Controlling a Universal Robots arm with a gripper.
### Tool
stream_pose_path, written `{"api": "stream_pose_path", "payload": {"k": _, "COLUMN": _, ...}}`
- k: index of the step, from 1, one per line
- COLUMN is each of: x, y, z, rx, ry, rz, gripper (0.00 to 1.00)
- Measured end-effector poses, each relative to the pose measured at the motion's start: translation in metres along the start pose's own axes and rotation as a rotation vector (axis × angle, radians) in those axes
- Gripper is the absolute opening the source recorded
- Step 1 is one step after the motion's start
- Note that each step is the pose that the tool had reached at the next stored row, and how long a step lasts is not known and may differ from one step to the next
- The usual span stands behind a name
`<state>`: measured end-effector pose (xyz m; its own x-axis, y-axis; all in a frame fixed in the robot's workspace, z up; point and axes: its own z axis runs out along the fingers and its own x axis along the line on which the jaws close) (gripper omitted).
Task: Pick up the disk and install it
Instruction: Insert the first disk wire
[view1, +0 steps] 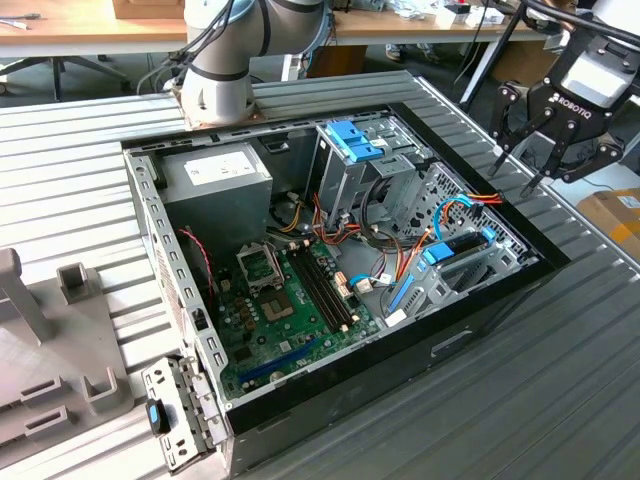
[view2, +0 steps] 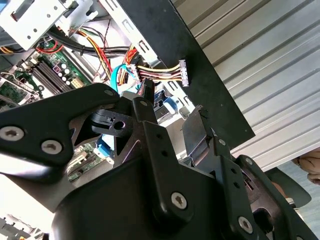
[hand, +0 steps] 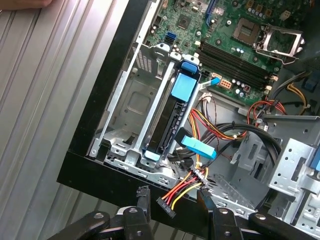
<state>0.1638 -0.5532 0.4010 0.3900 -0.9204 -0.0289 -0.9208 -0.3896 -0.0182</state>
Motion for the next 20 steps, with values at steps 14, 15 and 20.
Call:
{"api": "stream_pose_path", "payload": {"k": 14, "x": 0.0016, "y": -0.0097, "z": 0.0022, "rx": -0.0031, "ry": -0.0018, "rz": -0.105, "gripper": 0.50}}
{"api": "stream_pose_path", "payload": {"k": 15, "x": 0.0017, "y": -0.0099, "z": 0.0027, "rx": -0.0035, "ry": -0.0020, "rz": -0.120, "gripper": 0.50}}
{"api": "stream_pose_path", "payload": {"k": 20, "x": 0.0021, "y": -0.0105, "z": 0.0054, "rx": -0.0071, "ry": -0.0045, "rz": -0.248, "gripper": 0.50}}
